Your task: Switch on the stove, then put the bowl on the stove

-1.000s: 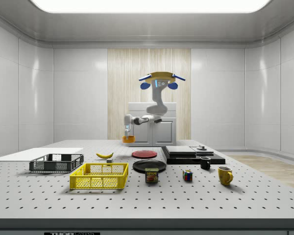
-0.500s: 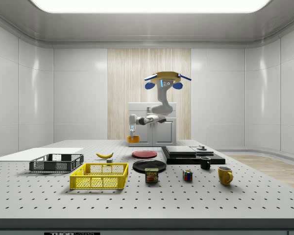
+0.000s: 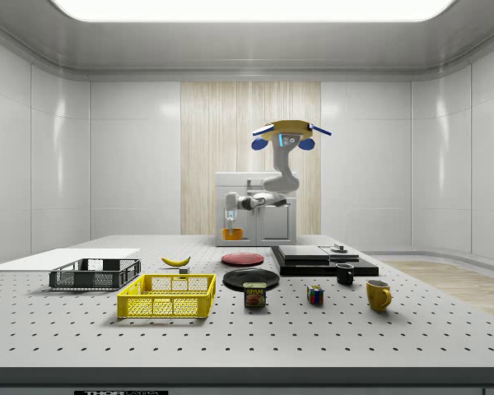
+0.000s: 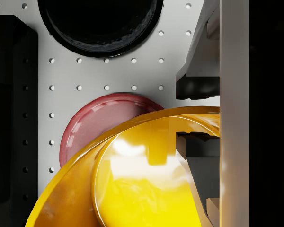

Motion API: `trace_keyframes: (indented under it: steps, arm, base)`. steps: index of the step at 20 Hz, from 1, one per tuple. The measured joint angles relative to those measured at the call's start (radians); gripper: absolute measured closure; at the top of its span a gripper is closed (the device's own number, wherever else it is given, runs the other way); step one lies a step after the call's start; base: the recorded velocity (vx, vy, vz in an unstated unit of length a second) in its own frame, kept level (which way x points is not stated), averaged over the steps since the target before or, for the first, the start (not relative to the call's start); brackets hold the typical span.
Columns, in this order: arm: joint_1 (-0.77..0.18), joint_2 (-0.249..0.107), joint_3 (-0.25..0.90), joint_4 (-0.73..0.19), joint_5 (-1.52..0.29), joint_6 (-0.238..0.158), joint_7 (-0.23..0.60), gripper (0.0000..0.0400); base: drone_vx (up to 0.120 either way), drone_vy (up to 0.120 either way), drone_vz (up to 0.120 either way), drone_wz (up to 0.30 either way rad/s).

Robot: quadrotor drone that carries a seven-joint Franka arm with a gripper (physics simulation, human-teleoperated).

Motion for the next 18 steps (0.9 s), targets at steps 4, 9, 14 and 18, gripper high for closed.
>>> trace_keyframes:
  steps: [4,9,14,18]
  arm:
    - [-0.001,-0.001,0.0,0.0,0.001,0.001,0.001,0.03]
    - [-0.002,-0.003,0.0,0.0,0.002,0.003,0.001,0.03]
    - [-0.002,-0.005,0.0,0.0,0.002,0.005,0.002,0.03]
    - [-0.003,-0.006,0.0,0.0,0.003,0.006,0.002,0.03]
  base:
    - [-0.12,0.0,0.0,0.0]
    - [-0.12,0.0,0.0,0.0]
    - [-0.12,0.0,0.0,0.0]
    - [-0.12,0.0,0.0,0.0]
